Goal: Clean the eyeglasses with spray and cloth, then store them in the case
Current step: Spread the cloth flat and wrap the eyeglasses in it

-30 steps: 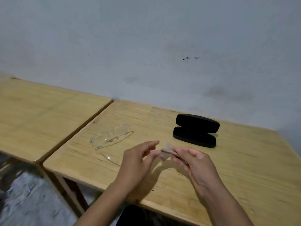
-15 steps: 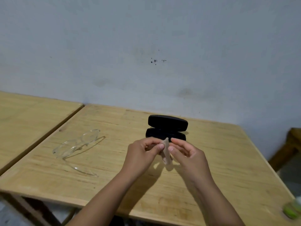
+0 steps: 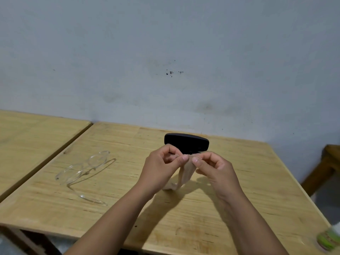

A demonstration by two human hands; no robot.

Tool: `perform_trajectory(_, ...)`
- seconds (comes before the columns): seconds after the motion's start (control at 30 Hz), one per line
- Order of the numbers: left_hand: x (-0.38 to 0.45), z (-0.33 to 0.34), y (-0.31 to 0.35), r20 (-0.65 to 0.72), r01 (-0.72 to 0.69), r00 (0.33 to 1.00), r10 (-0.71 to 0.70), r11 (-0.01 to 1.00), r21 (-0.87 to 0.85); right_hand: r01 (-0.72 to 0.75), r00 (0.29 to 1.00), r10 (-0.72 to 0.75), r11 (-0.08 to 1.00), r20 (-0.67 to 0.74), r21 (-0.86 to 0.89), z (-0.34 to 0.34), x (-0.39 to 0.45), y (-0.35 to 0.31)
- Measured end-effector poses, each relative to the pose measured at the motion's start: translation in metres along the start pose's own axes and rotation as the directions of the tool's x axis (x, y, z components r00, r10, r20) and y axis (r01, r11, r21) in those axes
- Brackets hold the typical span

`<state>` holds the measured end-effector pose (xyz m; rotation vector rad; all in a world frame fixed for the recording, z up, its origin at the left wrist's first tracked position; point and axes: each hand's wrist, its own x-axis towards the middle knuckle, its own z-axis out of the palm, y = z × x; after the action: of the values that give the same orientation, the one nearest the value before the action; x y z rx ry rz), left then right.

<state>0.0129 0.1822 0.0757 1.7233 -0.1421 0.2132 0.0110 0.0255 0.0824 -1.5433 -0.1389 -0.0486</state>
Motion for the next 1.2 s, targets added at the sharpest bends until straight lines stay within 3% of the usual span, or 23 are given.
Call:
perform_trajectory(0.23, 0.022, -0.007, 0.031, -0.039, -0.081, 0.996, 0.080, 0.996, -0.042, 0.001, 0.998, -0.011, 0.989, 0.062, 0.146, -0.005, 0.017, -0.029)
perform_trajectory(0.43, 0.029, -0.013, 0.046, -0.137, -0.130, 0.983, 0.122, 0.990, -0.050, 0.051, 0.980, -0.045, 0.998, 0.196, -0.027, -0.015, 0.017, -0.043)
perform_trajectory(0.7, 0.024, -0.014, 0.044, -0.225, -0.113, 0.969, 0.098, 0.992, -0.057, 0.093, 0.991, -0.078, 0.986, 0.112, -0.135, -0.024, 0.005, -0.042)
perform_trajectory(0.97, 0.015, -0.027, 0.029, -0.280, -0.060, 0.960, 0.030, 0.993, -0.098, 0.050, 0.998, -0.049, 0.998, 0.040, -0.031, -0.032, -0.005, -0.037)
perform_trajectory(1.2, 0.009, -0.032, 0.028, -0.200, -0.042, 0.980, 0.010, 0.987, -0.158, 0.016, 0.998, -0.008, 0.994, 0.070, -0.108, -0.044, -0.009, -0.038)
